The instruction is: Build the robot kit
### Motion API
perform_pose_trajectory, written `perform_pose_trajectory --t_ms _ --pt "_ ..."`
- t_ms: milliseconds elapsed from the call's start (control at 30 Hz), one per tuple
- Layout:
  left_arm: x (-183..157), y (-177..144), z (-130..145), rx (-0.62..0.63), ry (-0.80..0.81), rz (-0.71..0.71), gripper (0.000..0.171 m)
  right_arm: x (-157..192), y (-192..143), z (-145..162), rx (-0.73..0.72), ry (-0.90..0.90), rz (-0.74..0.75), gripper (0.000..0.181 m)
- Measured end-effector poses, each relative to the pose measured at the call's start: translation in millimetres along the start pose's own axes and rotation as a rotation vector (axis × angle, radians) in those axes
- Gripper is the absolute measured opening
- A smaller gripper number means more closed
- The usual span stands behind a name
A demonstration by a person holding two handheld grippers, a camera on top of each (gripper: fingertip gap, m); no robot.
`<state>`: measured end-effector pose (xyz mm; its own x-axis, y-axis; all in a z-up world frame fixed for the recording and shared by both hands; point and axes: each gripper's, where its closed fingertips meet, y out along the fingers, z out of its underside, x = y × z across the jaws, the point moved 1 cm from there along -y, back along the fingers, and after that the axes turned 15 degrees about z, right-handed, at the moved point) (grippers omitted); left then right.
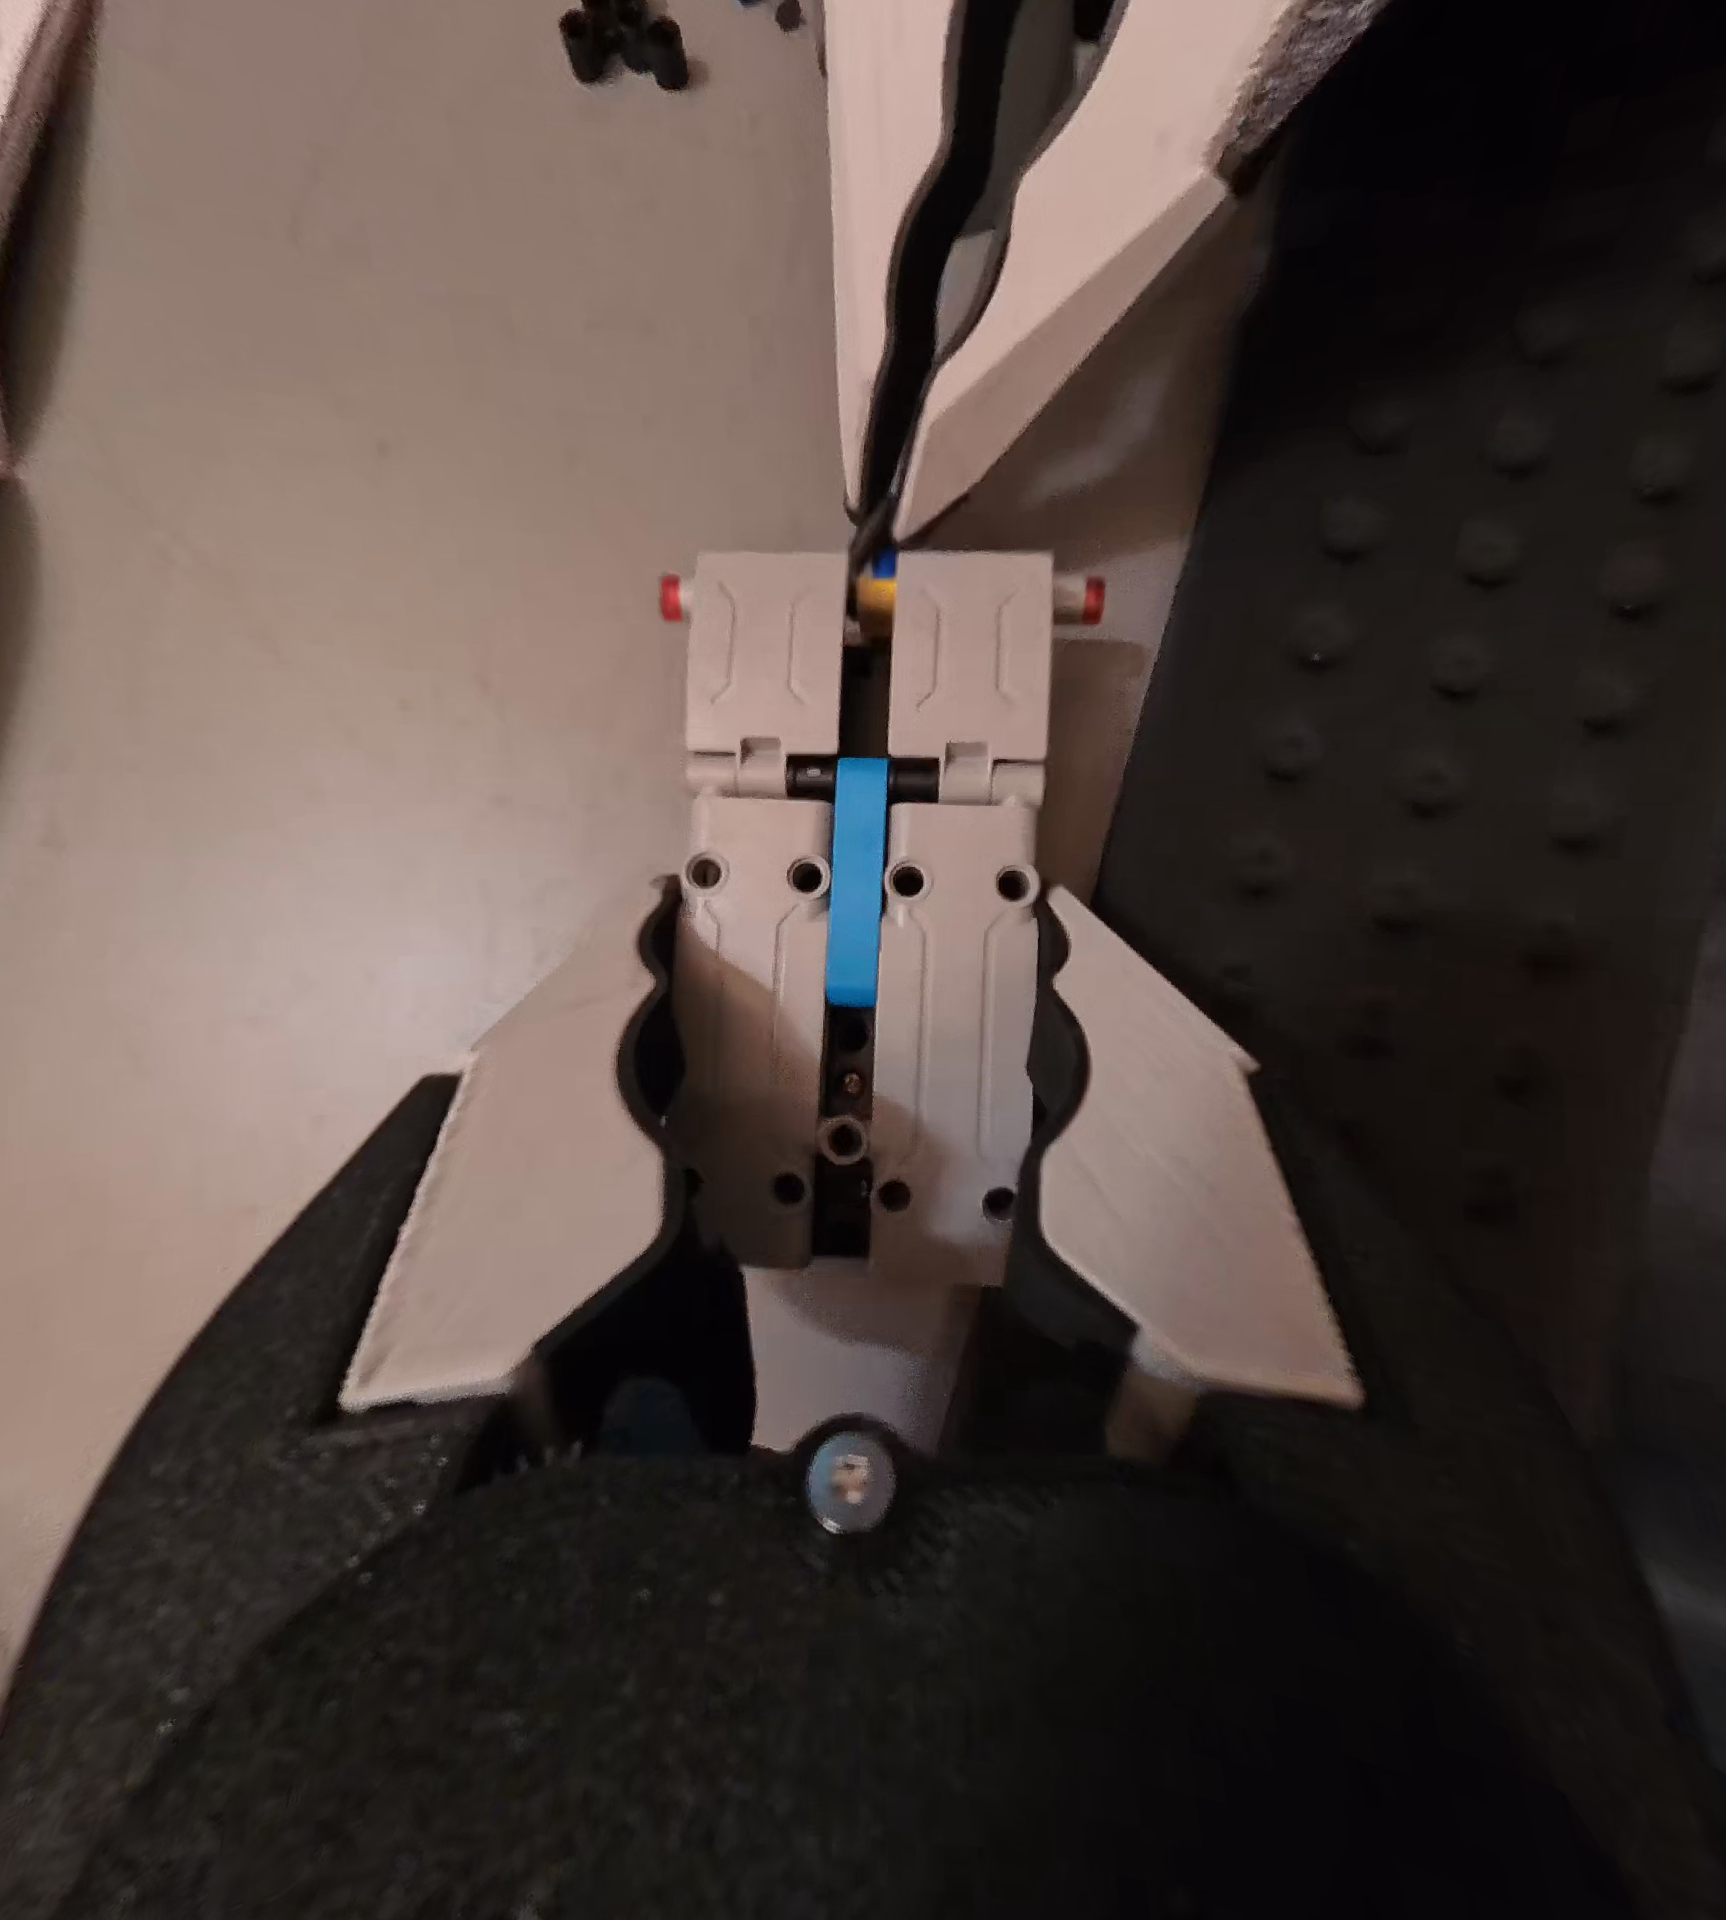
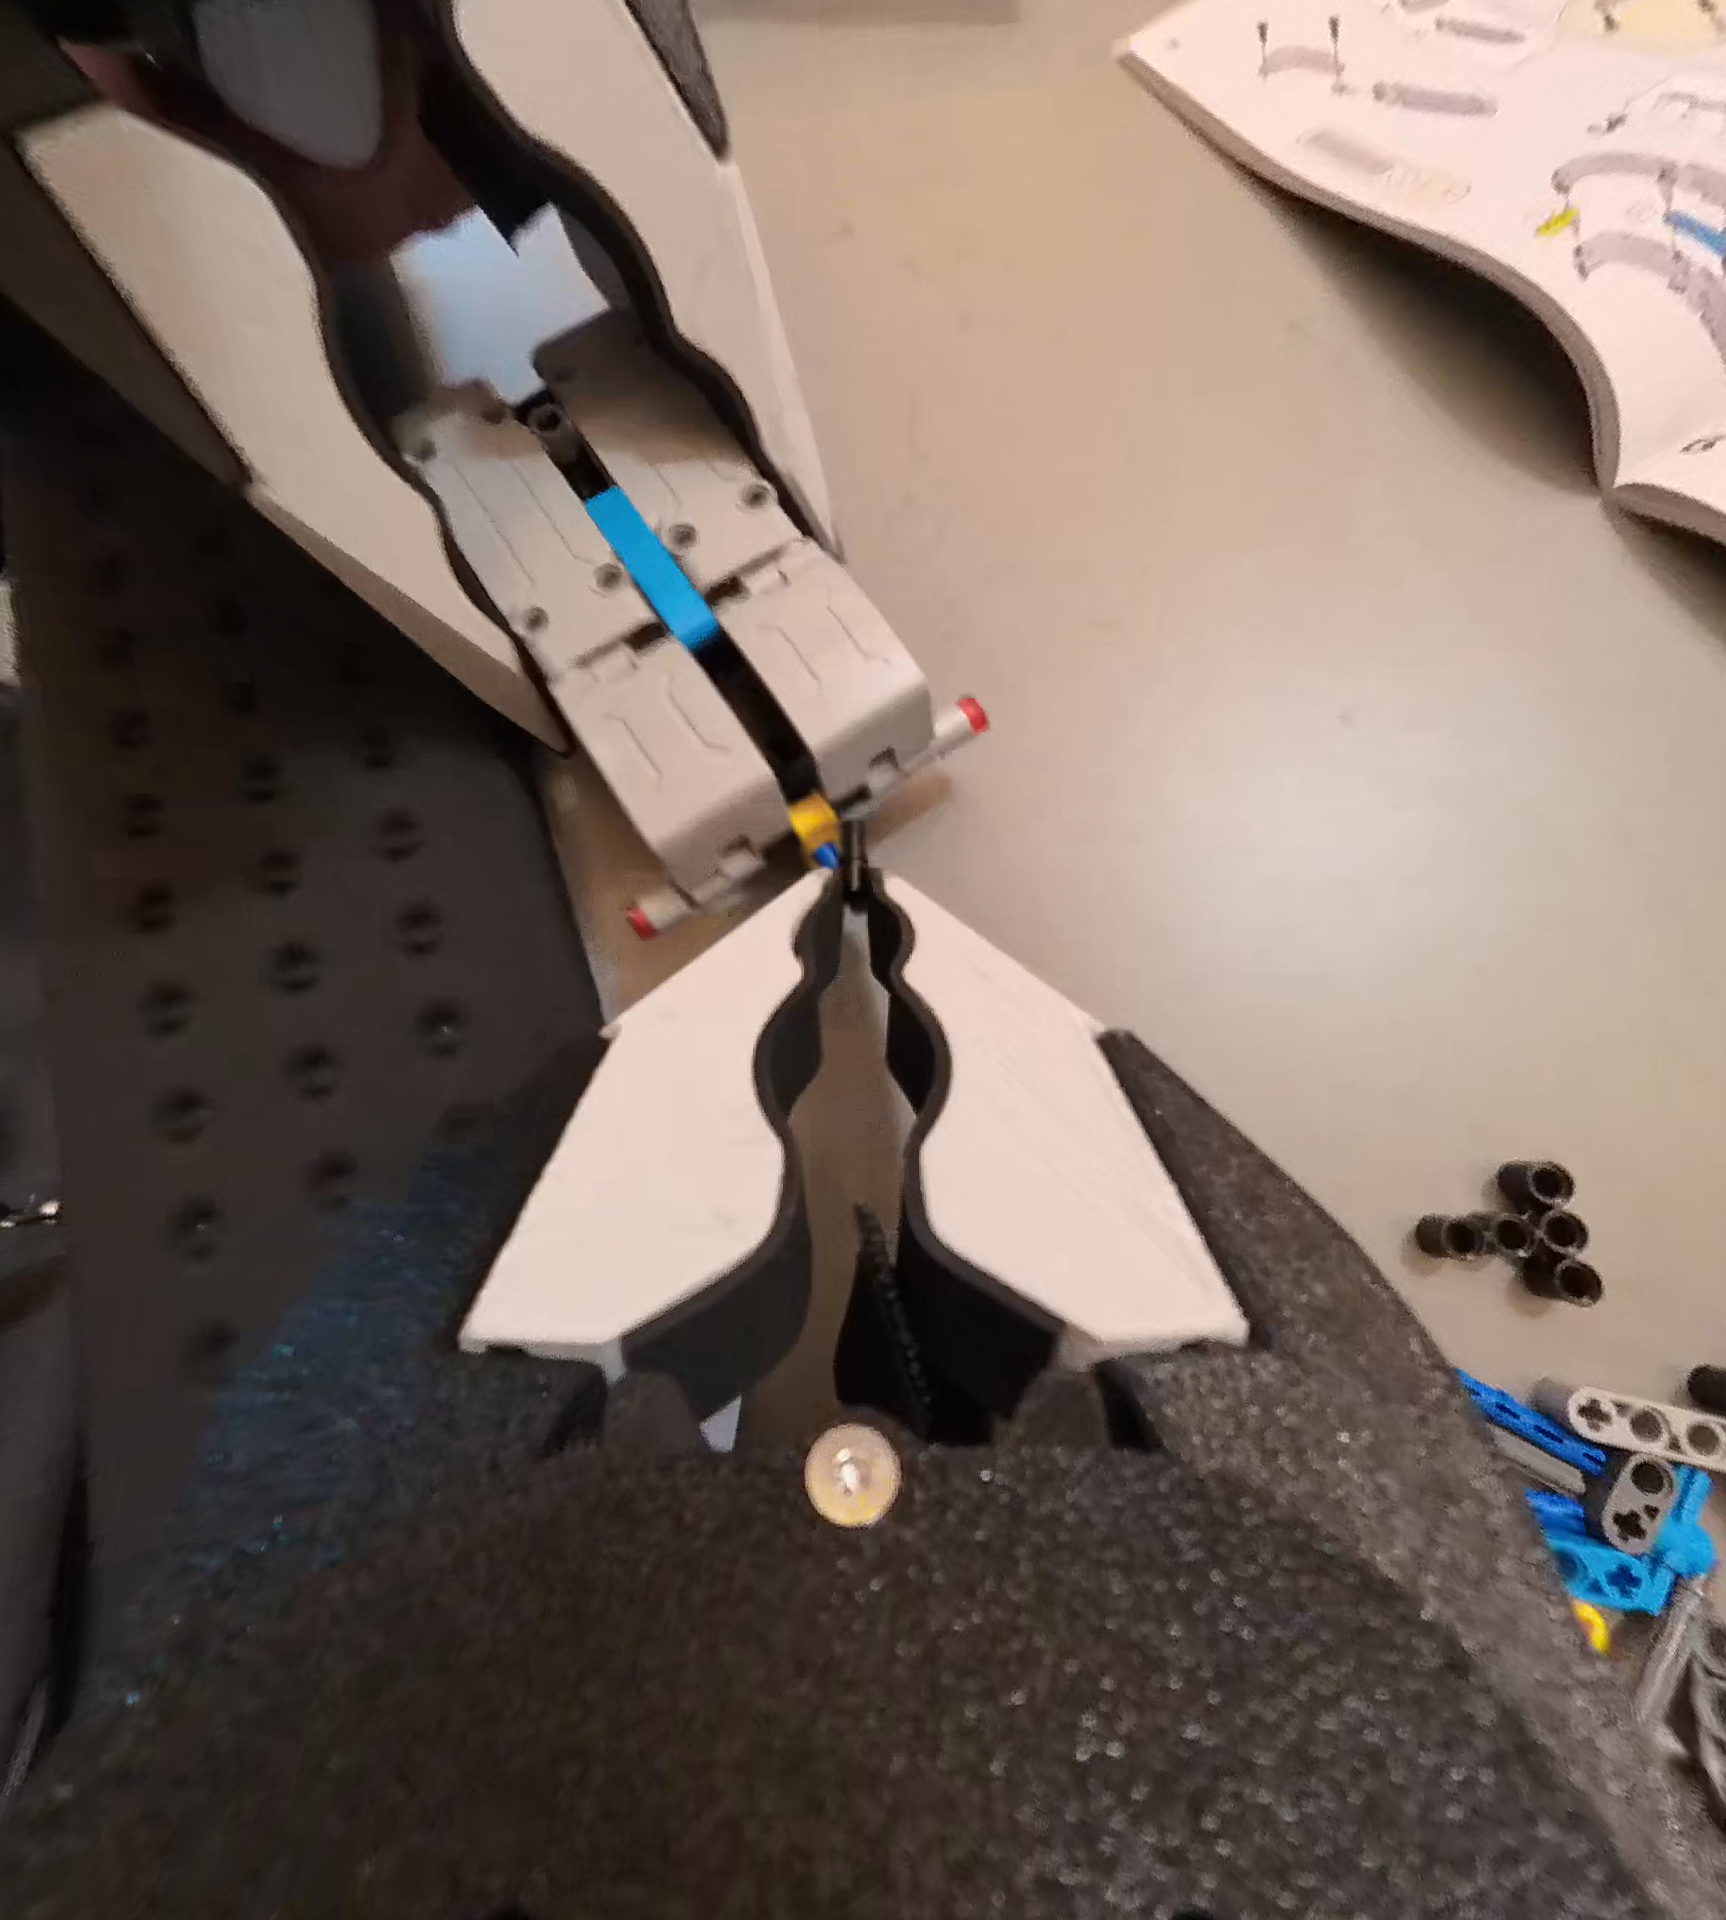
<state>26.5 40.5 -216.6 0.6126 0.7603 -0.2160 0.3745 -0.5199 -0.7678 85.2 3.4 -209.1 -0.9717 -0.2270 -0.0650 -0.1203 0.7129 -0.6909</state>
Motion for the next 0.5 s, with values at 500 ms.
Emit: perform_pose_trajectory --t_ms 500 --pt "23 -22 -9 -0.19 -0.291 0.085 0.065 -19 -40 9 0.001 0.033 -0.041 0.003"
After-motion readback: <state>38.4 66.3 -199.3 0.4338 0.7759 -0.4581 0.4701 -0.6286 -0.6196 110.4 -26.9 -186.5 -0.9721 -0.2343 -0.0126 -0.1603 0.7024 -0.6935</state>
